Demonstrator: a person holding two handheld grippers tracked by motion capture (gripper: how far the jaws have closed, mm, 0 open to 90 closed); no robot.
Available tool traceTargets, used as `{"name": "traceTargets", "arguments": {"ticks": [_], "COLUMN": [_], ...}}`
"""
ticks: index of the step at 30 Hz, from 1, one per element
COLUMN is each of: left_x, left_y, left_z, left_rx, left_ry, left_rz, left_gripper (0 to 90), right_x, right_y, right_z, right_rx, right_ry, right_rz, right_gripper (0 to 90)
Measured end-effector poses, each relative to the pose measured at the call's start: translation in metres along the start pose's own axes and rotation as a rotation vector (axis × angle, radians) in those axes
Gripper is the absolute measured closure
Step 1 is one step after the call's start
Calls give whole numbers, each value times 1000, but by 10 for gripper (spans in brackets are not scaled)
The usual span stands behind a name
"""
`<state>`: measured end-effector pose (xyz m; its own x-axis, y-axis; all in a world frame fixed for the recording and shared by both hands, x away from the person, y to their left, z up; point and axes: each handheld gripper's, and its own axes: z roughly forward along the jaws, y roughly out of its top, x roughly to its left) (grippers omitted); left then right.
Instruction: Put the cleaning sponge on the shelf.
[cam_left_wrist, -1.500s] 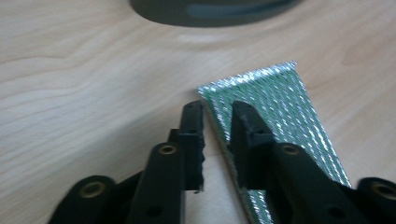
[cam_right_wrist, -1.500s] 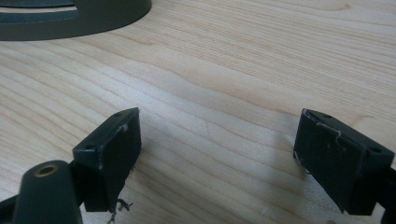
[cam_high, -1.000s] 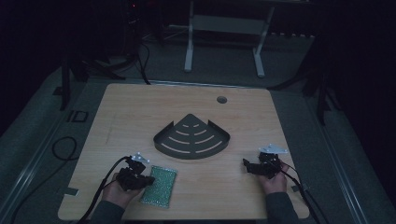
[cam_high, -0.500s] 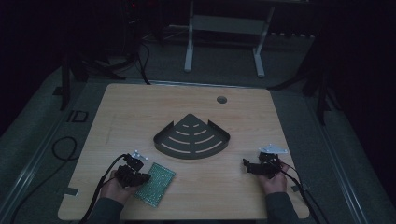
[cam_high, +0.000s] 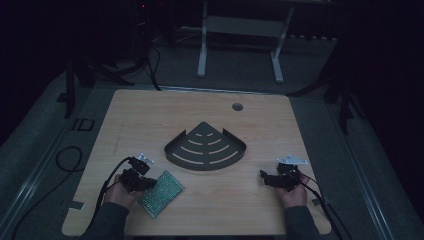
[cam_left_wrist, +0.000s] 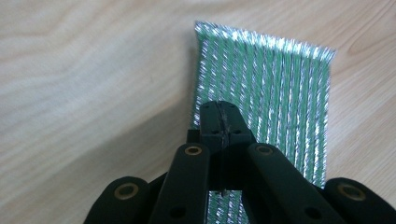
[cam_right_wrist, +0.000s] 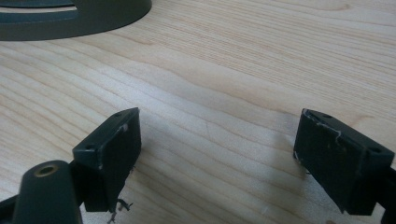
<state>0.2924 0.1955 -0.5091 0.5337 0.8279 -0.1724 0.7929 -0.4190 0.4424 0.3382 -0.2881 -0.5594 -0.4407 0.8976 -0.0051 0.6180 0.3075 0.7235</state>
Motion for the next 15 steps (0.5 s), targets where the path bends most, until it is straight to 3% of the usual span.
{"name": "traceTargets", "arguments": {"ticks": [4, 15], "left_x": [9, 24], "left_y": [7, 25], "left_z": [-12, -37], "left_rx": [-24, -65], "left_ry": [-3, 2], "left_rz": [7, 86], "left_gripper": [886, 845], "right_x": [0, 0], "right_y": [0, 0], "right_z": [0, 0], "right_rx": [0, 0], "right_ry": [0, 0], "right_rz": [0, 0], "right_gripper": [143, 144]}}
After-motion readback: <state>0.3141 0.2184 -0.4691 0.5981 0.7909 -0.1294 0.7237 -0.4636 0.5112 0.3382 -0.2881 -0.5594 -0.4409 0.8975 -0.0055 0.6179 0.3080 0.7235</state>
